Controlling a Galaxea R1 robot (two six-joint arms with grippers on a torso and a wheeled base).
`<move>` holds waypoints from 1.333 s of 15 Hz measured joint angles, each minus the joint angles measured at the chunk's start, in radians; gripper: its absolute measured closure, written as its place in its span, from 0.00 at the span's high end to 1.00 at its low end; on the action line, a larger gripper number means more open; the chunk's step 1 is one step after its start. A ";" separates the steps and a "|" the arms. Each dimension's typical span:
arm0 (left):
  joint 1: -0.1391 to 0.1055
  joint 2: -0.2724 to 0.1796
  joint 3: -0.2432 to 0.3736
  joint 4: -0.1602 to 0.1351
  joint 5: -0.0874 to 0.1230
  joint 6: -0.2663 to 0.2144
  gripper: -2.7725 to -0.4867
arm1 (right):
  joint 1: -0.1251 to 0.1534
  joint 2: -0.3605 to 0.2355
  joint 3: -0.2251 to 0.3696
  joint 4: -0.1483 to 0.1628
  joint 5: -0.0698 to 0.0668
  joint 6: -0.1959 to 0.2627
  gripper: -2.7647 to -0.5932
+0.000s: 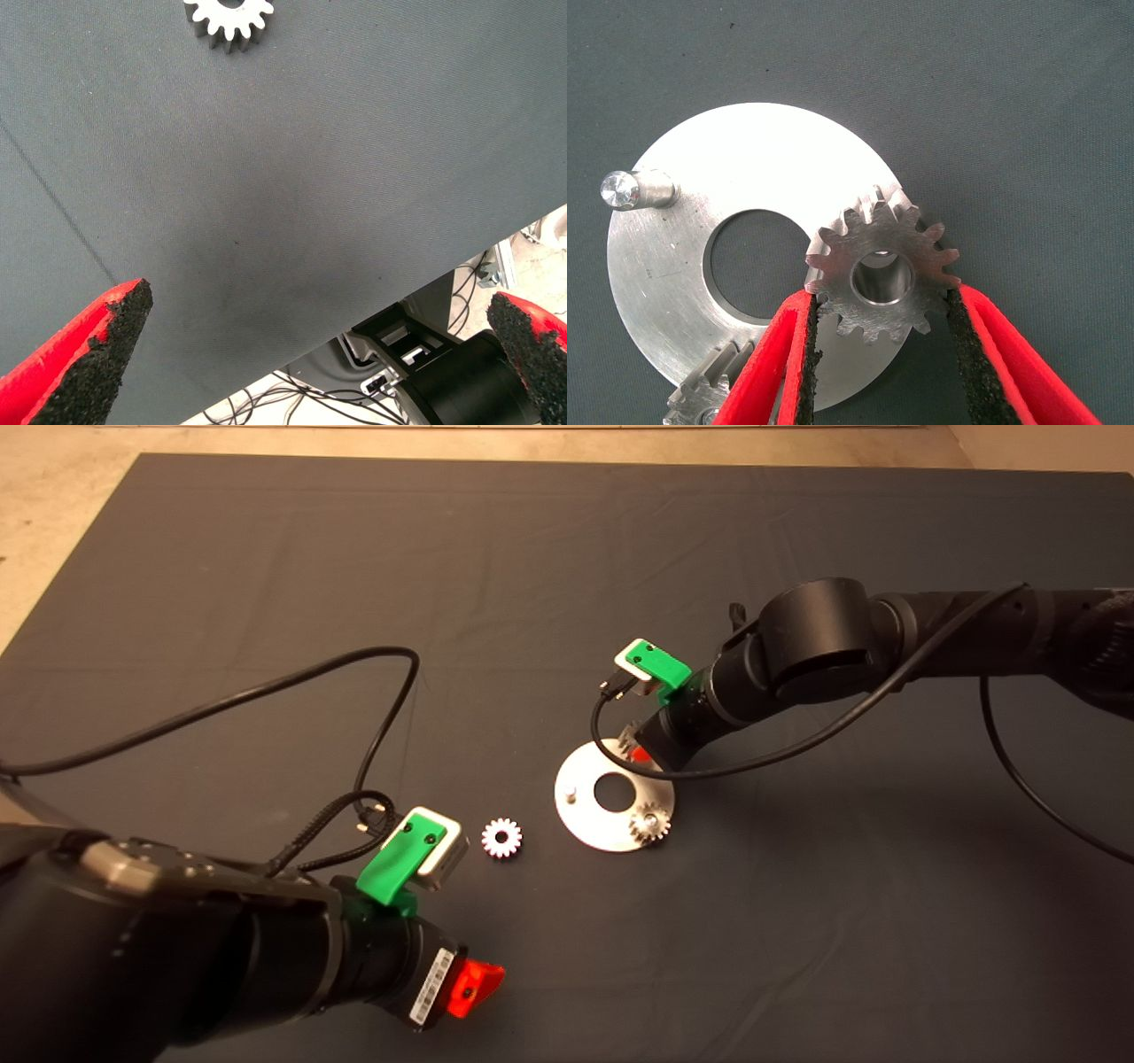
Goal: Install three planetary gears onto the carrier pins
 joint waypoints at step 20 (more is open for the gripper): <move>-0.005 -0.002 0.000 0.000 0.000 0.000 0.99 | 0.003 -0.001 -0.002 -0.002 0.014 0.000 0.17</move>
